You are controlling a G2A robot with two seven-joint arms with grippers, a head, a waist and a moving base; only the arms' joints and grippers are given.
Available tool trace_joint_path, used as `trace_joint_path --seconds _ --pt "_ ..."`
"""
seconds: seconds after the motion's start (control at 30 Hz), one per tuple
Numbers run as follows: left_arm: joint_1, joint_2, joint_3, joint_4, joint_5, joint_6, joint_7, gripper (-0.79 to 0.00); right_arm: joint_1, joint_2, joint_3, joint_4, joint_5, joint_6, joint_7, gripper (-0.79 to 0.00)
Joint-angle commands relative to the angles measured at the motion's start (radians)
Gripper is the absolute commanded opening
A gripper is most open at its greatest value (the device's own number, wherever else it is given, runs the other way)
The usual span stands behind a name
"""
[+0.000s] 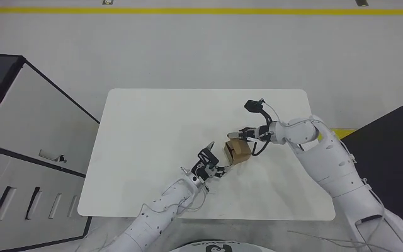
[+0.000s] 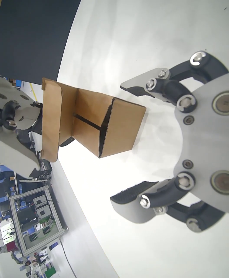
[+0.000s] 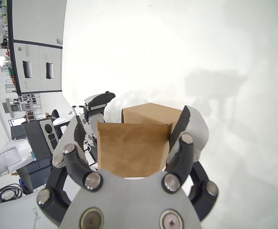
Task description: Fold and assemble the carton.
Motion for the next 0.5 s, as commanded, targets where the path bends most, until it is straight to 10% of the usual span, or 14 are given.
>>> trace_joint_path --seconds 0.0,0.47 --pt "0.001 -0.001 0.006 0.002 -0.001 -0.006 0.000 0.000 0.005 -0.001 -0.003 0.001 0.000 -0.008 0.002 0.000" --pt "-0.023 0.001 0.001 0.014 -0.007 -0.072 0.033 0.000 0.019 0.004 -0.008 -0.023 -0.070 -0.021 0.031 0.000"
